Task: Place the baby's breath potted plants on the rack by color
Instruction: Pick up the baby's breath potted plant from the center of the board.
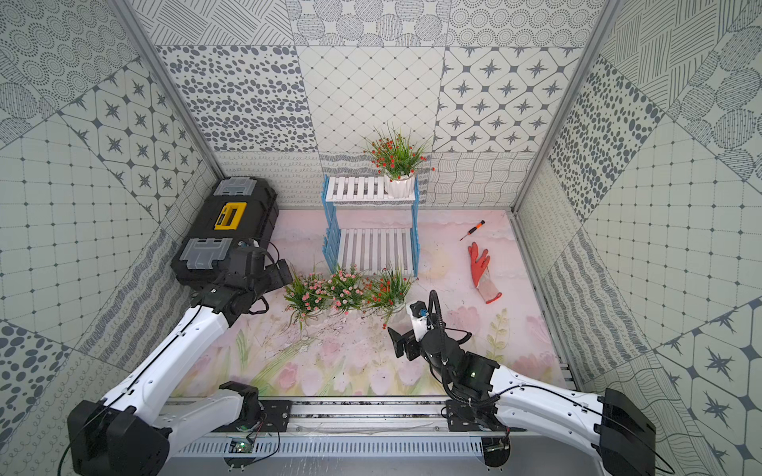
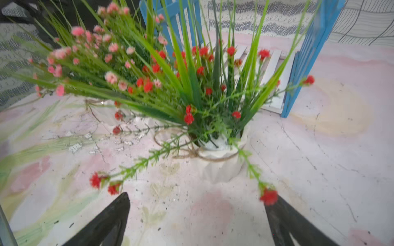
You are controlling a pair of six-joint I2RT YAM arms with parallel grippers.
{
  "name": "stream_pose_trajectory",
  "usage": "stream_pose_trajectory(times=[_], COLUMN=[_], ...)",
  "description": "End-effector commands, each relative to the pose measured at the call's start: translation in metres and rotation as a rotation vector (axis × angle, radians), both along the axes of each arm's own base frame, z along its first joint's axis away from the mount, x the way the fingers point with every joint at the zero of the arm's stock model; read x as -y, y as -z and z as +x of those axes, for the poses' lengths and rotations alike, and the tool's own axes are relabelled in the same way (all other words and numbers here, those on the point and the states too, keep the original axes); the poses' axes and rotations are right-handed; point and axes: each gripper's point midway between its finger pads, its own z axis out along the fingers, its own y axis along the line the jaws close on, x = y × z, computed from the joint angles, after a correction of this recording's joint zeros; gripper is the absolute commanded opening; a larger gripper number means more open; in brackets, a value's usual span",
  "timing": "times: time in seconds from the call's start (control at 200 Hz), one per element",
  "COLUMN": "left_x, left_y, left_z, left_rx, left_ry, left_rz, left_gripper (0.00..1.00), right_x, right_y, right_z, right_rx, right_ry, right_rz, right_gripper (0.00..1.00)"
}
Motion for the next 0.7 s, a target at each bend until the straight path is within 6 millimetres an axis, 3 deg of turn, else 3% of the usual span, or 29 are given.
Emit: stream_pose_trajectory(times=[0.0,0.21,0.4,0.695], left_x=[0.002,0.0,-0.003,-0.005], left_y=[-0.001,-0.001,-0.001,-0.003], left_z=[0.006,0.007,0.003,0.004], left_rx=[-0.004,-0.004,-0.001,0.0], left_ry=[0.011,-0.002,-0.02,-0.023], left_rz=[0.004,0.013,0.015,0.025], left_gripper=[0.98,0.98,0.98,0.98], right_x=[-0.002,-0.012,-0.033,-0.034], right_y=[-0.007,0.039,0.049,0.037], right_z=[0.005,0.008,0.021,0.033], right_rx=[0.037,0.01,0.061,0.154], right_ry=[0.044,0.016,0.002,0.037], right_rz=[0.057,-0.041,-0.085,-0.085], right_gripper=[0.98,0.98,0.98,0.98])
